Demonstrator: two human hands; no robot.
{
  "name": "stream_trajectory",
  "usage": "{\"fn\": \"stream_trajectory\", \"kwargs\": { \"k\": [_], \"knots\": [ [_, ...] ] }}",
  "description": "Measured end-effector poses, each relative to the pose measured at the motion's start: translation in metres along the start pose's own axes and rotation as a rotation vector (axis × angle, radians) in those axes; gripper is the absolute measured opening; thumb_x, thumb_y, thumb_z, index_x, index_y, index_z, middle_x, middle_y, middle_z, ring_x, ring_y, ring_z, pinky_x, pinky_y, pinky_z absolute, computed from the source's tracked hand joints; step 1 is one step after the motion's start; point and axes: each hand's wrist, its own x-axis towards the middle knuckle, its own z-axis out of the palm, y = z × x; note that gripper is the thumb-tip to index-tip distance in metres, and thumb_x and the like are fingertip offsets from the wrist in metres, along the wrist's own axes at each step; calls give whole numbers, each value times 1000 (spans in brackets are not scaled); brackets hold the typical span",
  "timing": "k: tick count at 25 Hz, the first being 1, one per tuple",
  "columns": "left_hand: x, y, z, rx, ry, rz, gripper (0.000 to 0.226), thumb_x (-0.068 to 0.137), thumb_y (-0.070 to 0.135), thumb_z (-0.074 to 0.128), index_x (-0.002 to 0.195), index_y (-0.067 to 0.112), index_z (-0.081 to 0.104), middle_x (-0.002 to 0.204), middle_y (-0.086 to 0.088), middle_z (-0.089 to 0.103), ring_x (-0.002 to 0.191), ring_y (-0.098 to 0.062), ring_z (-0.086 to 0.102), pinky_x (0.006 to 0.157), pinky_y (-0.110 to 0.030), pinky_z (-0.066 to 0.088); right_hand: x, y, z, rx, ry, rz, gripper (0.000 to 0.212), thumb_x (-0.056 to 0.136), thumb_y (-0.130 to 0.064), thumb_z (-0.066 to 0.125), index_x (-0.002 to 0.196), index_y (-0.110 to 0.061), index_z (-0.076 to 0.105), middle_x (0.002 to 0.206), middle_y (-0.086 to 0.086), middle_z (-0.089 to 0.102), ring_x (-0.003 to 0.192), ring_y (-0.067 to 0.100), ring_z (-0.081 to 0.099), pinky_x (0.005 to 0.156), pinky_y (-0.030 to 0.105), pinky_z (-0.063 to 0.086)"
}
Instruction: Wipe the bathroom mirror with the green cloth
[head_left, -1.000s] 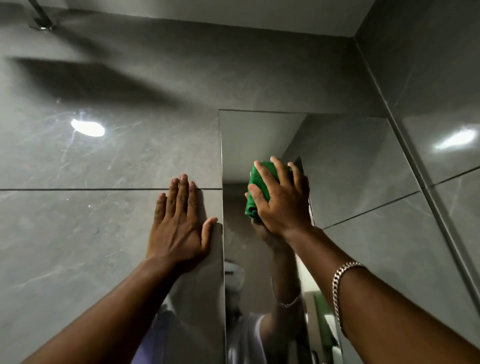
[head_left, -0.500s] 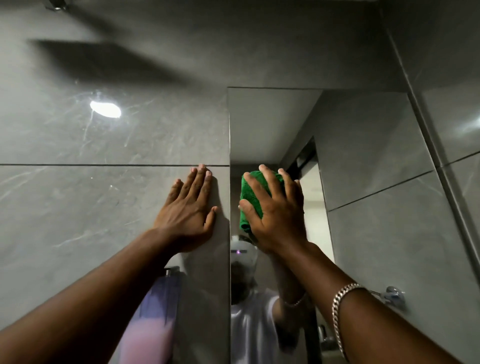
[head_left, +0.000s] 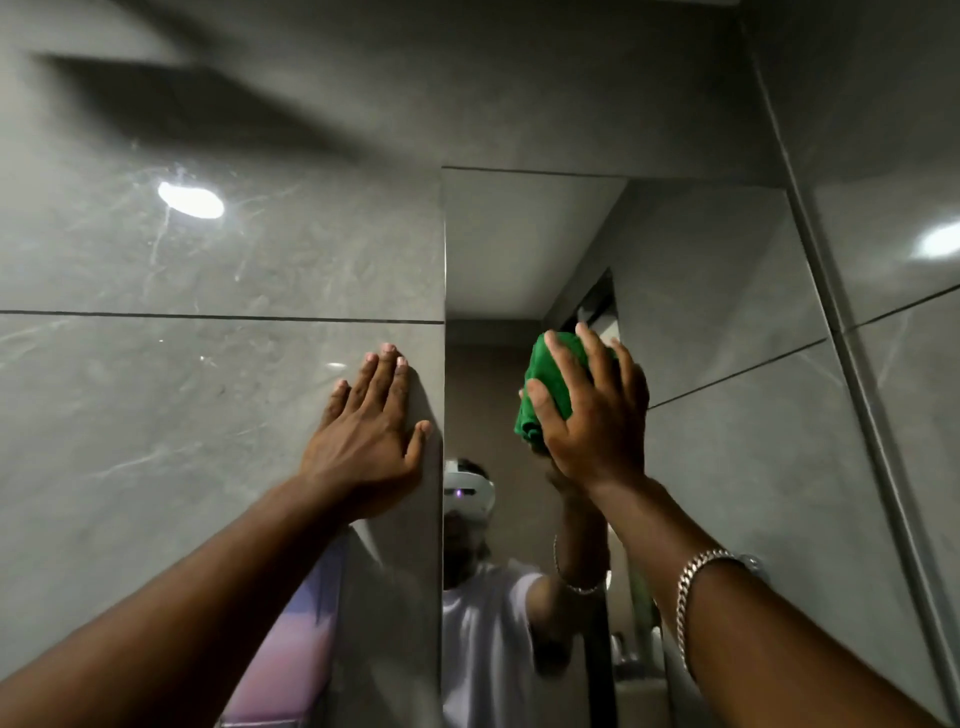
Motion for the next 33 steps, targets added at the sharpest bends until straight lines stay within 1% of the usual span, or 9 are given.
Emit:
{"fn": "stream_trajectory", "kwargs": {
  "k": [3,9,11,14,16,20,22,31,33],
  "knots": [
    [-2,-1,3,-32,37,-16,79,82,53,12,149,17,-10,160,-2,-19,145,-13,-19,119,-37,-6,-2,-29,11,8,-18,-50,55,91,-56,43,143,-39,36,158,0,32,142,35,26,115,55,24],
    [-6,7,1,-59,35,-38,78,86,55,18,150,16,-5,161,-3,-14,147,-15,-14,118,-37,-5,-83,-2,10,-41,-194,-683,58,90,-56,47,144,-36,38,158,1,34,145,35,28,116,58,22],
    [-13,8,2,-30,23,-19,75,91,52,24,150,14,-5,161,-5,-13,147,-17,-13,118,-37,-4,-82,1,5,-47,-160,-582,56,90,-54,49,143,-35,42,155,3,39,142,36,33,112,58,29],
    [-15,14,1,-70,17,-31,73,92,49,25,150,14,-2,162,-7,-9,148,-19,-11,119,-38,-2,-70,-39,12,20,-66,-135,55,92,-53,45,144,-38,35,156,2,36,143,35,28,113,58,29],
    [-16,21,0,-187,78,-69,72,89,48,22,150,13,6,162,-7,0,149,-18,-5,120,-38,0,-75,-63,21,25,-57,-71,58,92,-55,42,146,-38,29,158,3,31,145,37,22,115,58,24],
    [-32,35,11,-372,199,-77,69,89,44,23,149,13,12,162,-8,9,149,-16,1,120,-33,0,-118,-37,23,15,-188,-659,59,93,-54,45,147,-33,35,158,7,33,145,43,24,117,62,19],
    [-44,41,21,-386,213,-64,69,90,44,25,150,12,10,162,-9,6,149,-17,-2,121,-34,0,-122,-13,13,-9,-197,-778,55,92,-52,48,142,-30,45,155,8,38,143,42,29,118,61,19],
    [-62,43,43,-327,261,-47,70,91,42,29,149,8,12,161,-13,9,149,-22,0,122,-37,1,-58,-21,11,25,160,270,53,92,-49,45,143,-33,42,156,5,36,140,34,32,111,53,30],
    [-63,42,44,-396,287,-58,67,90,38,29,148,7,16,160,-14,12,149,-22,4,122,-36,2,-92,-46,20,32,129,235,56,93,-51,43,145,-34,36,157,6,33,141,36,29,113,55,28]
  ]
}}
